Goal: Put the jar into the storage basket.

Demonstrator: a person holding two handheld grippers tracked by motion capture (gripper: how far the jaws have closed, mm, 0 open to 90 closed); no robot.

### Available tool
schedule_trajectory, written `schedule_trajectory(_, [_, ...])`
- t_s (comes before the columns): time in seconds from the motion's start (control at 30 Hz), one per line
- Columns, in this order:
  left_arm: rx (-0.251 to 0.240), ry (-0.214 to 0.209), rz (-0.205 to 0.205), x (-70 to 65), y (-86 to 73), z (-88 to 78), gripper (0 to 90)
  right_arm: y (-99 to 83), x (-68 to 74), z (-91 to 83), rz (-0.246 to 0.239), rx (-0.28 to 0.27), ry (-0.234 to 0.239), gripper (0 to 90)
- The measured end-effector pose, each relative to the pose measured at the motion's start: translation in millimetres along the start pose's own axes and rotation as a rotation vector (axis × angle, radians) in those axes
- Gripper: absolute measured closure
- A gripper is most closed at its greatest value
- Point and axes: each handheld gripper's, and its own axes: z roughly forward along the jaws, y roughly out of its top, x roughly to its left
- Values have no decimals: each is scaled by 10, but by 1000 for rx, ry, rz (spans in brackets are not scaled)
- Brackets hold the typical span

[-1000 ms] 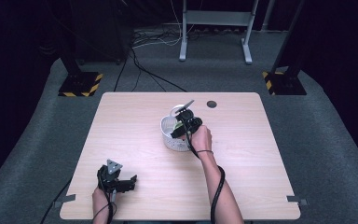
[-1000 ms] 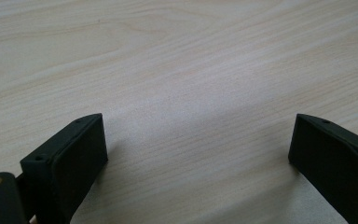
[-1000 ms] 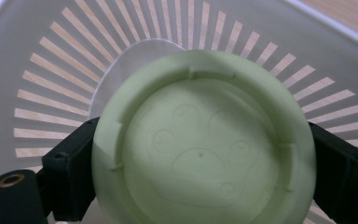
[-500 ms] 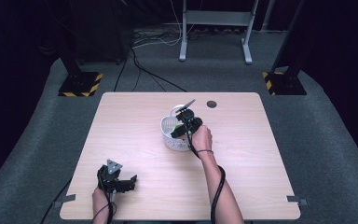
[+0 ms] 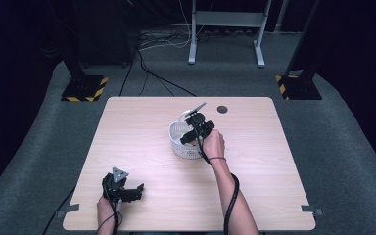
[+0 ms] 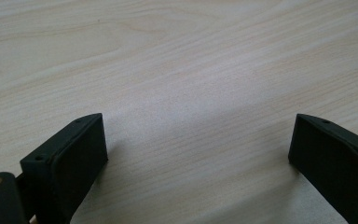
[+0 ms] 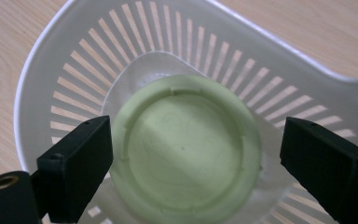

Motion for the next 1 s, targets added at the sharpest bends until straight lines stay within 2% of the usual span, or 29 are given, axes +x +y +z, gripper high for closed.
schedule_trajectory(0.23, [0, 0, 0, 0, 0, 0, 39, -103, -77, -236, -6, -44, 7, 71])
schedule_trajectory(0.43, [0, 0, 0, -1, 0, 0, 39, -339, -82, -446, -38, -105, -6, 59])
schedule_trajectory(0.53, [0, 0, 1, -1, 0, 0, 39, -554, -88, -521, -49, -125, -16, 49])
schedule_trajectory(0.67, [-1, 1, 1, -1, 0, 0, 39, -938, -139, -551, -39, -145, -30, 40])
schedule_trajectory(0.87, [-1, 1, 1, -2, 0, 0, 39, -1572, -278, -510, 14, -157, -49, 39])
schedule_trajectory(1.0, [-1, 2, 1, -3, 0, 0, 39, -1983, -370, -495, 72, -198, -49, 34])
